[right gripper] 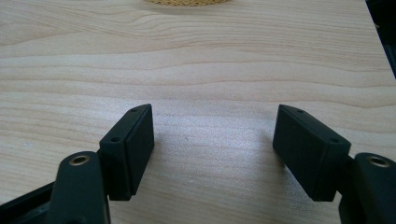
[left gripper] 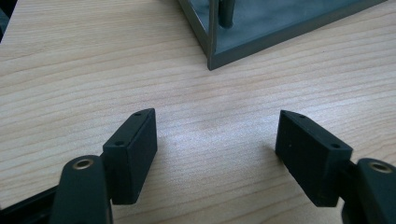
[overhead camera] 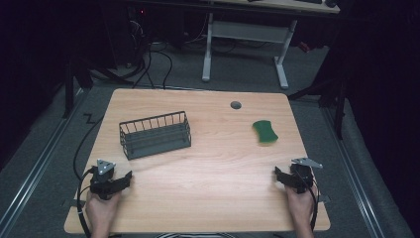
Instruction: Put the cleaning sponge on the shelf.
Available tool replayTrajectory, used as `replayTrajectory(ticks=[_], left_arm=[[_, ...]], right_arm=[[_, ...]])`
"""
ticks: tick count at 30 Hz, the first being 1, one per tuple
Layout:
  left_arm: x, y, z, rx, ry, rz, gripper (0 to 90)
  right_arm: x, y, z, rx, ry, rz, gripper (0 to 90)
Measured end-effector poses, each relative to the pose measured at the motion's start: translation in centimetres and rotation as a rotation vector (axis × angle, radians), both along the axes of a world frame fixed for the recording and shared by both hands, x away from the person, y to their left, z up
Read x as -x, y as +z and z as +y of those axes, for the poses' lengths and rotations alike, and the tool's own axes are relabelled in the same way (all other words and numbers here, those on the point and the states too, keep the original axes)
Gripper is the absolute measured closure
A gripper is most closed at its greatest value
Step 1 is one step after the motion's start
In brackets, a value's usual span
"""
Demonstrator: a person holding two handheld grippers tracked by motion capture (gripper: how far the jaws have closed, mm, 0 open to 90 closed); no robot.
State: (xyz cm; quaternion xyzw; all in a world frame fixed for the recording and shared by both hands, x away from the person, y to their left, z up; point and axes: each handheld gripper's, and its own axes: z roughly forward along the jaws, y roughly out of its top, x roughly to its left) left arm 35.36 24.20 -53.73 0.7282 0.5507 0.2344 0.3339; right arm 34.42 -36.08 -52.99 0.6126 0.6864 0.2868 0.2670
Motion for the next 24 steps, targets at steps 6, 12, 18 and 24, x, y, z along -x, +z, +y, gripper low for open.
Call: replayTrajectory(ticks=[6, 12, 18, 24], left_arm=[[0.00, 0.00, -0.07, -0.007, 0.000, 0.000, 29.9], [-0.01, 0.00, -0.08, -0.007, 0.000, 0.000, 29.9], [-0.02, 0.01, -0.08, -0.007, -0.001, 0.001, 29.7], [-0.04, 0.01, -0.13, -0.008, -0.004, 0.003, 28.2]], right_arm=[[0.03, -0.01, 0.05, 0.001, -0.003, -0.003, 29.5], [0.06, 0.00, 0.03, -0.002, 0.012, -0.007, 32.4], [0.10, 0.02, -0.10, -0.002, 0.024, -0.008, 35.3], [0.15, 0.16, -0.51, -0.009, 0.021, -0.005, 43.2]])
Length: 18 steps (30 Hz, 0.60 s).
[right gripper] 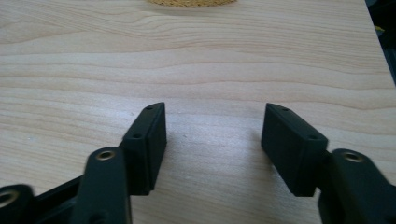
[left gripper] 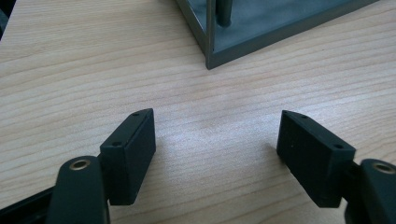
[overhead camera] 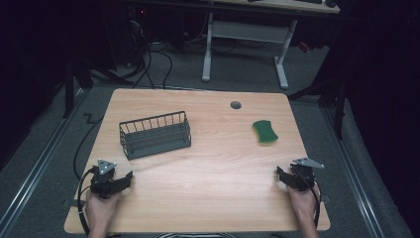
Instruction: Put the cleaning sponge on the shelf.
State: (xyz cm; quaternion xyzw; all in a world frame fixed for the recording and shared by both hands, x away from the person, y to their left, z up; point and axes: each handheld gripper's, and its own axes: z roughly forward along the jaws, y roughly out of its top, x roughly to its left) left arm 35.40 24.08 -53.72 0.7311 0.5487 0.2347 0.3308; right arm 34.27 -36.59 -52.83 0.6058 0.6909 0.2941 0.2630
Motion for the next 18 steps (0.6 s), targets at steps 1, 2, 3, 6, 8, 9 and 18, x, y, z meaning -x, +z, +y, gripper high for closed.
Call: replayTrajectory(ticks=[1, 2, 3, 6, 8, 9, 18], left_arm=[[0.0, 0.0, 0.0, -0.001, 0.001, 0.000, 28.3], [0.0, 0.0, 0.0, 0.000, 0.004, -0.002, 28.6], [0.1, 0.0, 0.0, 0.003, 0.006, -0.002, 29.6], [0.1, 0.0, 0.2, 0.025, 0.012, -0.003, 30.8], [0.1, 0.0, 0.4, 0.039, 0.015, -0.003, 31.4], [0.2, 0.0, 0.4, 0.042, 0.016, -0.003, 31.6], [0.5, 0.1, 0.6, 0.061, 0.042, -0.019, 35.9]], right_arm=[[0.0, 0.0, -0.1, 0.001, 0.001, 0.001, 44.0], [0.0, 0.0, -0.1, 0.000, 0.000, -0.002, 44.9], [0.1, 0.0, -0.1, 0.004, 0.000, -0.004, 45.4], [0.1, 0.0, -0.2, 0.017, 0.009, -0.011, 48.2], [0.2, 0.1, -0.2, 0.015, 0.009, -0.015, 49.2], [0.2, 0.1, -0.2, 0.012, 0.011, -0.016, 49.8], [0.4, 2.2, 1.1, -0.023, 0.129, -0.103, 53.2]])
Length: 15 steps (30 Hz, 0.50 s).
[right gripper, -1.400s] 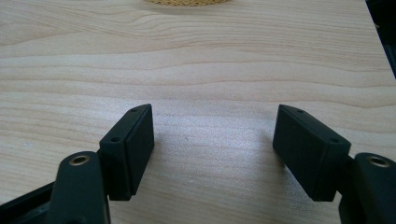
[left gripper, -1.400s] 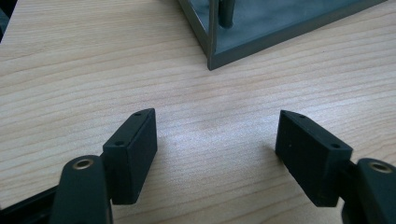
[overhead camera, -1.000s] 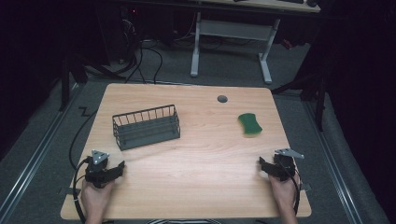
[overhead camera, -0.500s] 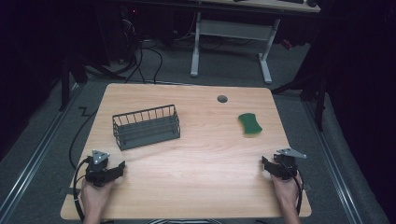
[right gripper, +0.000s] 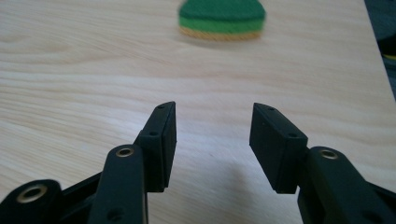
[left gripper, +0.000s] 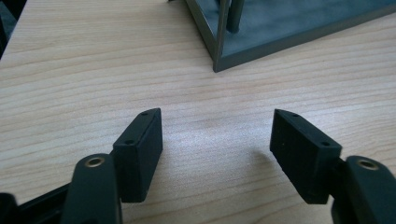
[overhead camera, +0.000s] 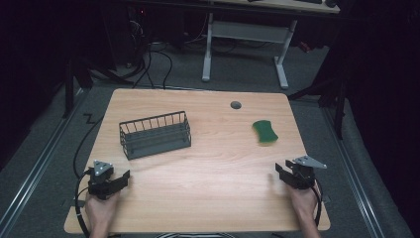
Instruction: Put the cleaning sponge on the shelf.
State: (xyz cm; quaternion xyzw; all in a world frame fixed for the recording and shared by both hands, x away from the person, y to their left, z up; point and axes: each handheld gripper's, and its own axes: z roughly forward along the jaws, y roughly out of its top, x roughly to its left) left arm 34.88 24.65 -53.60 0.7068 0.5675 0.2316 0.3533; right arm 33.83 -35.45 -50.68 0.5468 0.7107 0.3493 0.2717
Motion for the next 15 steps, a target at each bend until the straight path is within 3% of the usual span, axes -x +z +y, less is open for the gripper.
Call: replayTrajectory(ticks=[7, 10, 15], left_arm=[[-0.1, 0.4, -0.1, 0.004, -0.017, 0.000, 41.4], [-0.4, 1.0, -0.2, 0.008, -0.021, -0.004, 43.5], [-1.1, 2.2, -0.5, 0.016, -0.016, -0.014, 45.7]], right_arm=[[-0.8, 2.0, 2.6, -0.039, 0.118, -0.064, 54.7], [-2.0, 3.0, 4.4, -0.048, 0.197, -0.063, 55.1], [-3.3, 3.8, 6.7, -0.035, 0.260, -0.061, 56.0]])
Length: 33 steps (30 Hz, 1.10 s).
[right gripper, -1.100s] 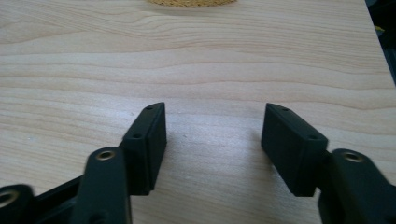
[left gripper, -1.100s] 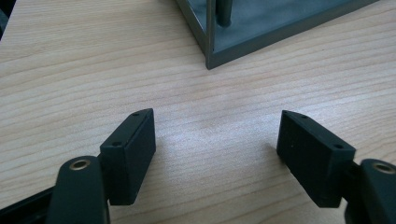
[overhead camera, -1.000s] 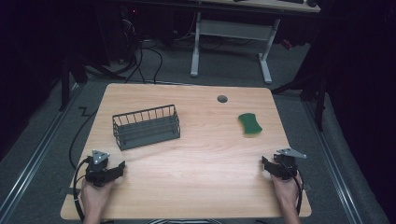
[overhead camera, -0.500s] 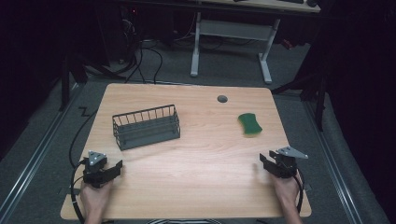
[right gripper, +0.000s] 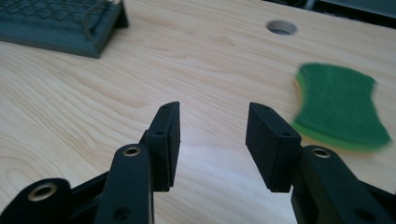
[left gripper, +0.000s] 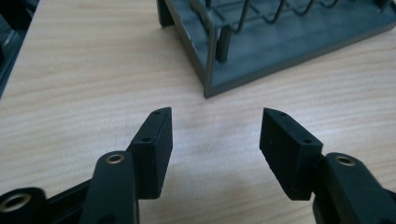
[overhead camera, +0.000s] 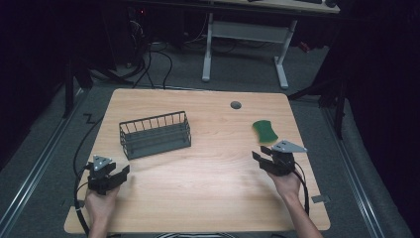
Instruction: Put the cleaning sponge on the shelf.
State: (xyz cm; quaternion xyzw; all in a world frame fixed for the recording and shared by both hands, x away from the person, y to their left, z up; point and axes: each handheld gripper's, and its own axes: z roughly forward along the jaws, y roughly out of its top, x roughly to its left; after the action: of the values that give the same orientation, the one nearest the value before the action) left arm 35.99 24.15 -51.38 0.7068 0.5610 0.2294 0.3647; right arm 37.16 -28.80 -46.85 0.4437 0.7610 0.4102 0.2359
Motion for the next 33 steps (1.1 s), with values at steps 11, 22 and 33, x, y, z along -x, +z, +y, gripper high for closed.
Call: replayTrajectory(ticks=[11, 22, 33], left_arm=[[-1.8, 2.0, -0.6, 0.004, 0.008, 0.001, 55.0], [-3.1, 2.4, -0.7, 0.007, 0.011, 0.029, 57.3], [-3.7, 1.8, -0.8, 0.012, 0.018, 0.048, 61.0]], right_arm=[[-4.9, 1.4, 7.2, 0.033, 0.141, 0.044, 59.4], [-8.4, 1.3, 13.7, 0.048, 0.255, 0.092, 60.0], [-11.0, -1.0, 17.2, 0.059, 0.262, 0.175, 61.0]])
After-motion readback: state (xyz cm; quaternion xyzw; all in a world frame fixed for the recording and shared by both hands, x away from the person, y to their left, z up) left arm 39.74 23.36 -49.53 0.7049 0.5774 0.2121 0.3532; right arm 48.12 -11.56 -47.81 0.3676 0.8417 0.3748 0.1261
